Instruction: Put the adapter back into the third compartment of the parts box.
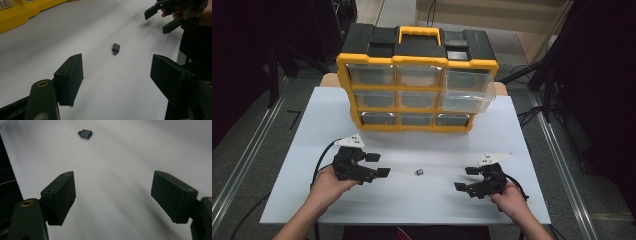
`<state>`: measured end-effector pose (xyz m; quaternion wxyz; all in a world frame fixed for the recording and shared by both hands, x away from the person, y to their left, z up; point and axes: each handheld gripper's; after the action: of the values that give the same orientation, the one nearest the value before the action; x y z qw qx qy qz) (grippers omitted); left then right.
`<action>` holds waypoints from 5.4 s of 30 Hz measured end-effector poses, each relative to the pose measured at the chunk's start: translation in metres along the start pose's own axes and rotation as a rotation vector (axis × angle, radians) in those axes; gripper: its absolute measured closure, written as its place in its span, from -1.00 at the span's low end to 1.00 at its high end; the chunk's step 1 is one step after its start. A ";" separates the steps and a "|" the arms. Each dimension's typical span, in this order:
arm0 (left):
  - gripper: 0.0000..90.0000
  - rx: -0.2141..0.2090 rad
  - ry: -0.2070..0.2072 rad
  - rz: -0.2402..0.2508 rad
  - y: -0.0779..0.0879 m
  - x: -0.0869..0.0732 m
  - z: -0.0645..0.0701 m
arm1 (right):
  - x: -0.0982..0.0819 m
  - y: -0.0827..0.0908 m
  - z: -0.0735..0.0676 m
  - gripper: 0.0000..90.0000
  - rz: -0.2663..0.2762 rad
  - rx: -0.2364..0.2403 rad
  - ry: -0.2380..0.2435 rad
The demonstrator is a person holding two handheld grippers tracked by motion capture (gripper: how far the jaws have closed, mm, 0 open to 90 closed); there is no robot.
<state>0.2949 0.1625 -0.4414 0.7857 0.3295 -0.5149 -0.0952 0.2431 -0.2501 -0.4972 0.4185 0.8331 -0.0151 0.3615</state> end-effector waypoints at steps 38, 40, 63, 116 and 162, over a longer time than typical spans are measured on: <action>-0.44 -0.073 -0.100 -0.101 -0.047 0.058 -0.003 | 0.000 0.001 0.000 -0.60 -0.001 -0.006 0.005; -0.44 -0.070 -0.115 -0.108 -0.052 0.061 -0.002 | 0.000 0.001 0.000 -0.60 -0.001 -0.005 0.006; -0.37 -0.062 -0.164 -0.114 -0.090 0.073 0.005 | 0.000 0.001 0.002 -0.60 -0.003 -0.007 -0.002; 0.14 0.084 -0.284 -0.266 -0.132 0.028 0.022 | -0.001 0.001 0.004 -0.60 -0.014 -0.019 -0.001; 0.72 0.014 -0.202 -0.271 -0.114 0.042 0.008 | -0.001 0.001 0.004 -0.60 -0.017 -0.016 0.001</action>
<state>0.3280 0.0517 -0.4780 0.7077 0.3901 -0.5426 -0.2293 0.2441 -0.2539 -0.4988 0.4284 0.8294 -0.0107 0.3583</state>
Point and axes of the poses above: each handheld gripper's, and its own axes: y roughly backward along the jaws, x roughly out of its top, z roughly to its right, and after that the axes turned 7 degrees about -y, right-handed
